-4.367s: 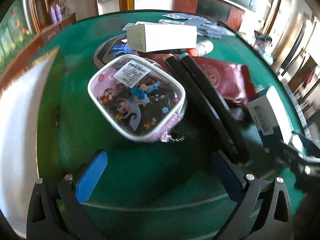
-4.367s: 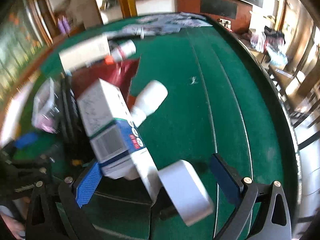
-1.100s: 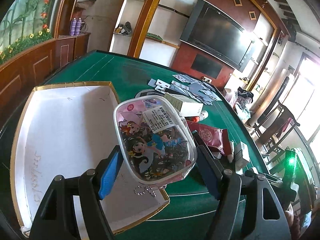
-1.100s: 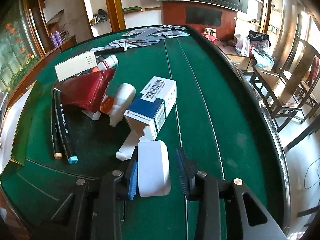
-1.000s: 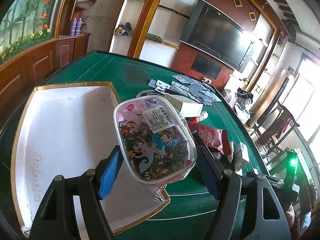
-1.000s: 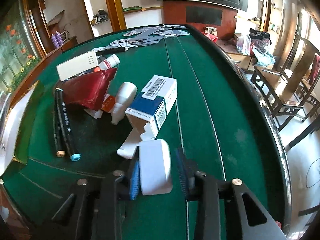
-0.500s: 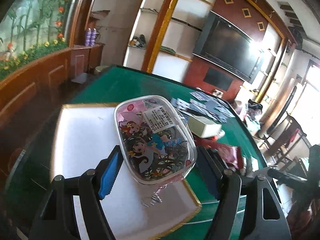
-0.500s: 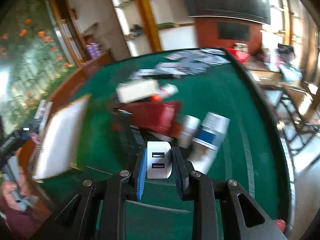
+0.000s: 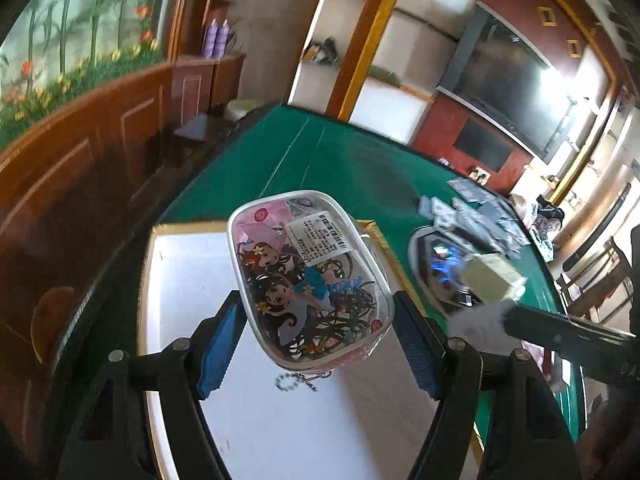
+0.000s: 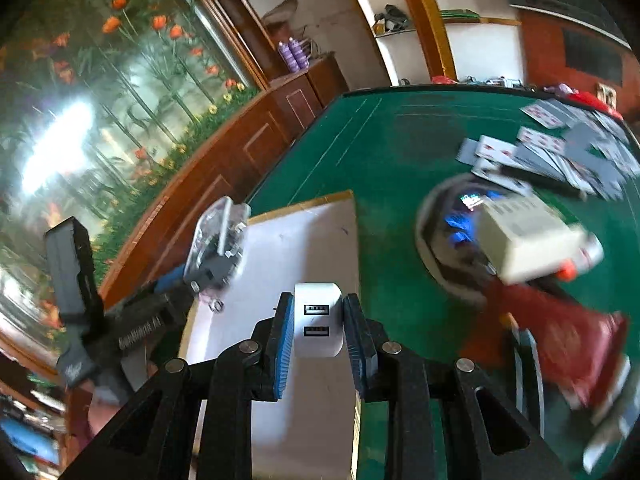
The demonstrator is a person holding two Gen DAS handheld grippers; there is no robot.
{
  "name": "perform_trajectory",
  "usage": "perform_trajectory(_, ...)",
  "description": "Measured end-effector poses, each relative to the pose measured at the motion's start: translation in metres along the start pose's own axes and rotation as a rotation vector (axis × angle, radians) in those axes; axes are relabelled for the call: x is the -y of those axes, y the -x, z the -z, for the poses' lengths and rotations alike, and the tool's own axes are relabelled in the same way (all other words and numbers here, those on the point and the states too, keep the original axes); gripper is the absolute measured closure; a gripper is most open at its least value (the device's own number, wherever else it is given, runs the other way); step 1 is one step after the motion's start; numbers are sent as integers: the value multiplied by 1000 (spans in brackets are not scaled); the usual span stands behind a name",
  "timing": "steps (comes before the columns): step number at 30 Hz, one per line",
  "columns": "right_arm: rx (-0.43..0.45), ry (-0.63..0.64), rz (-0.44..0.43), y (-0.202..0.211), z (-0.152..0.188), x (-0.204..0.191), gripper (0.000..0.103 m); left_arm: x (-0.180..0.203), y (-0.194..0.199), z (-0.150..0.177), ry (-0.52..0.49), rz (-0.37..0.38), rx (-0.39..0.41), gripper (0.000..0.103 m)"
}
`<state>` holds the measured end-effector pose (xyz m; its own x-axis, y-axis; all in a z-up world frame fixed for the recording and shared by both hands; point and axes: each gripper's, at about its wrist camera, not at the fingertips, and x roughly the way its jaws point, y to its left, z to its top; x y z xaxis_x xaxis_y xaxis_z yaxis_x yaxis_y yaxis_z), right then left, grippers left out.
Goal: Organize objects
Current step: 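Lower the pencil case into the tray with the left tool while the right tool sets the charger beside it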
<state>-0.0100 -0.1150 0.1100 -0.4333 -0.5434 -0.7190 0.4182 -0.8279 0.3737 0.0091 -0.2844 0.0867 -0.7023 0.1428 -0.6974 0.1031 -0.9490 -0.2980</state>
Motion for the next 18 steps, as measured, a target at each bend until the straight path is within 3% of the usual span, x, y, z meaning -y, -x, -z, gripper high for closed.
perform_trajectory(8, -93, 29, 105, -88, -47, -16, 76, -15, -44, -9, 39, 15, -70, 30)
perform_trajectory(16, -140, 56, 157, -120, -55, -16, 76, -6, -54, -9, 16, -5, -76, 28)
perform_trajectory(18, -141, 58, 169, -123, -57, -13, 76, -7, -56, -10, 29, -18, -82, 20)
